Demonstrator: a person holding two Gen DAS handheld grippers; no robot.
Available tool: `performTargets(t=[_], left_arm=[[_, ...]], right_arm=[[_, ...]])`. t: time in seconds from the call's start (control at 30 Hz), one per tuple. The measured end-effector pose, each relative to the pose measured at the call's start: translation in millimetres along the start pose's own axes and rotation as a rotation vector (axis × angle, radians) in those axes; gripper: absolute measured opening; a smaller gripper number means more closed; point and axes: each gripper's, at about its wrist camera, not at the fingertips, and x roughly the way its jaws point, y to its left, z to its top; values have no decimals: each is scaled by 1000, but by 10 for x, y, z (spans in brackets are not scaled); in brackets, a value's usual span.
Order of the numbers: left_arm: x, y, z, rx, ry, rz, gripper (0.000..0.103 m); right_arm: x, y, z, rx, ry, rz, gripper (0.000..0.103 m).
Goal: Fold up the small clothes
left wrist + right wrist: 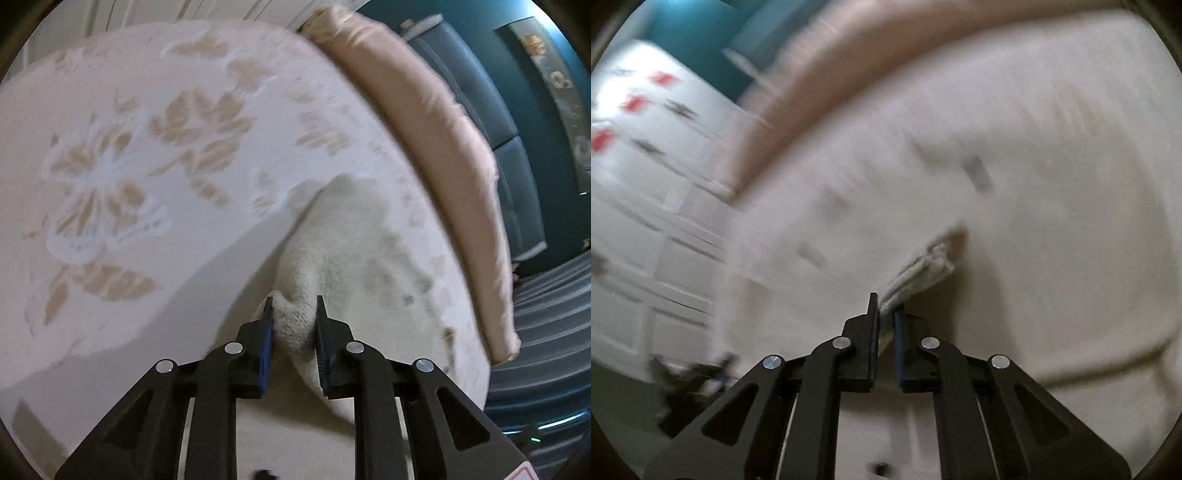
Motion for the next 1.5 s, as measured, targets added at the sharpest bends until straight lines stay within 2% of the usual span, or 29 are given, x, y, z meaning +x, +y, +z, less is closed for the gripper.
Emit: performTargets(t=[0.07,0.1,0.13,0.17,0.2,0.23,0.27,0.3,0.37,0.43,0.47,0.5,0.57,0.6,0.67,0.77,0.8,0.87,0.93,0.97,1.0,1.2,1.33,1.43,1.47,1.5], left_arm=[[-66,-111,-15,44,-33,-14,15],[-50,-163,-56,72,-34,-16,15],[2,-196,-94,97,-26,-10,15],[91,-233,-152,131,-11,18,15],[229,-262,-241,167,11,75,10],[335,-252,-292,180,32,109,1],[449,-233,-367,184,58,122,1],[461,-218,-394,186,52,130,1],[421,-279,-430,225,19,142,1],[439,-311,-440,264,20,161,1],[458,-311,-445,280,20,169,2],[474,-303,-448,280,21,172,2],[482,-294,-457,284,23,177,4],[484,-302,-460,297,22,183,5],[492,-263,-466,316,20,182,7],[510,-217,-507,336,9,162,7],[509,-212,-533,354,-1,161,7],[513,-234,-582,395,-21,171,8],[509,-241,-641,430,-46,173,8],[509,-233,-655,436,-53,170,8],[506,-217,-670,440,-61,161,8],[508,-117,-677,426,-84,99,8],[519,-109,-705,436,-100,92,8],[527,-80,-714,430,-109,73,8],[531,-68,-714,427,-110,68,8],[532,-59,-714,424,-111,61,8]], right_arm=[[-461,146,87,-63,-146,75,6],[-646,114,95,-87,-215,72,6],[-659,-5,90,-99,-228,-16,6],[-540,-149,88,-102,-193,-112,6],[-349,-341,65,-88,-125,-200,6],[-91,-604,18,-47,-21,-289,6],[115,-855,-56,-8,80,-375,5],[100,-909,-78,7,75,-361,5],[-180,-824,-54,20,-33,-244,5],[-309,-720,-35,-8,-87,-195,5],[-235,-758,-56,-35,-67,-241,6],[-60,-876,-92,-29,1,-294,6],[157,-1146,-200,28,107,-328,6],[77,-1155,-211,55,66,-299,8],[-115,-1097,-204,105,6,-308,11],[-406,-846,-237,88,-114,-352,11],[-430,-690,-224,49,-128,-311,11],[-260,-323,-159,-51,-72,-228,15],[77,112,-115,-164,21,-145,28],[263,352,-102,-222,52,-93,42],[470,589,-89,-284,78,-53,49],[1551,1509,-135,-584,208,-24,52],[2003,1720,-178,-660,267,-54,58],[2242,1732,-243,-675,322,-82,58],[2381,1721,-267,-687,369,-87,48],[2416,1722,-306,-707,386,-83,29]])
